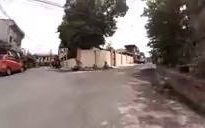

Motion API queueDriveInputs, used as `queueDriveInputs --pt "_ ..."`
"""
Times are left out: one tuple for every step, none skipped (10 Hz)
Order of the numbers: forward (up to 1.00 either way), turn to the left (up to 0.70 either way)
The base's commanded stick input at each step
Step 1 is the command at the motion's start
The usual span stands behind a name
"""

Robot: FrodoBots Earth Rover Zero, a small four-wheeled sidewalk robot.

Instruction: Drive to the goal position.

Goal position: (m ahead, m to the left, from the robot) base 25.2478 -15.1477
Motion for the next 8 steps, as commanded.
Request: queueDriveInputs --pt "1.0 0.0" --pt "1.0 0.0" --pt "1.0 0.0" --pt "1.0 0.0" --pt "1.0 0.0" --pt "1.0 0.0" --pt "1.0 0.0" --pt "1.0 -0.11"
